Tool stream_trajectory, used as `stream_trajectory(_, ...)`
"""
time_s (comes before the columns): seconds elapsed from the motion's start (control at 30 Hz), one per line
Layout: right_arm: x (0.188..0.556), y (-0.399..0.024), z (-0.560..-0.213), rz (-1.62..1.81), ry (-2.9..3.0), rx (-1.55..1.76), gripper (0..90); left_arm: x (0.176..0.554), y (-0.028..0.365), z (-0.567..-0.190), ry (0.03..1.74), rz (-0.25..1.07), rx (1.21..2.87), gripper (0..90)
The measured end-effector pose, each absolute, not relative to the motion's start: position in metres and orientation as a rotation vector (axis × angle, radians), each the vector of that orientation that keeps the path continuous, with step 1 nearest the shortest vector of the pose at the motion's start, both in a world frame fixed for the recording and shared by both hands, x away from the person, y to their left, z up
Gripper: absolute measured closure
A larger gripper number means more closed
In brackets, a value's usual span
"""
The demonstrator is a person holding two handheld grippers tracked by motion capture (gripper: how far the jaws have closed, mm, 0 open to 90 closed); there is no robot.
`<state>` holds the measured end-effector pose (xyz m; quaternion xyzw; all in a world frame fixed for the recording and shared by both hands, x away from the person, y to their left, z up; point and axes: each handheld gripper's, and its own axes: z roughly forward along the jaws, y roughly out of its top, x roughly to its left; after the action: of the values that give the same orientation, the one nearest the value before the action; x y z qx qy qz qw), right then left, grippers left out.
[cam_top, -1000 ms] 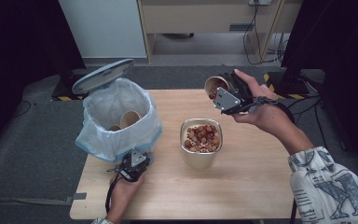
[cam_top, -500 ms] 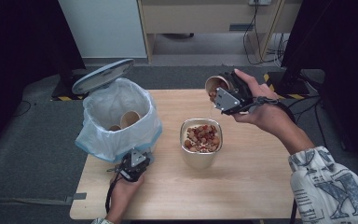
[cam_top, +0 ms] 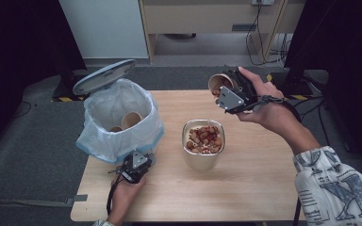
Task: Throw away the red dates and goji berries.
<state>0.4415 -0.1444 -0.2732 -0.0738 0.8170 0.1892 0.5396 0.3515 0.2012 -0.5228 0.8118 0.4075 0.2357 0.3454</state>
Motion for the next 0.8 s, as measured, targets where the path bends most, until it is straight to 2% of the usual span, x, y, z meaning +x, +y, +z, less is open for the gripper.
stream_trajectory(0.8, 0.4368, -0.1377, -0.2733, 0.236, 1.837, -0.319, 30.4, 0.3514, 0.2011, -0.5227, 1.058, 0.613, 2.109, 89.2)
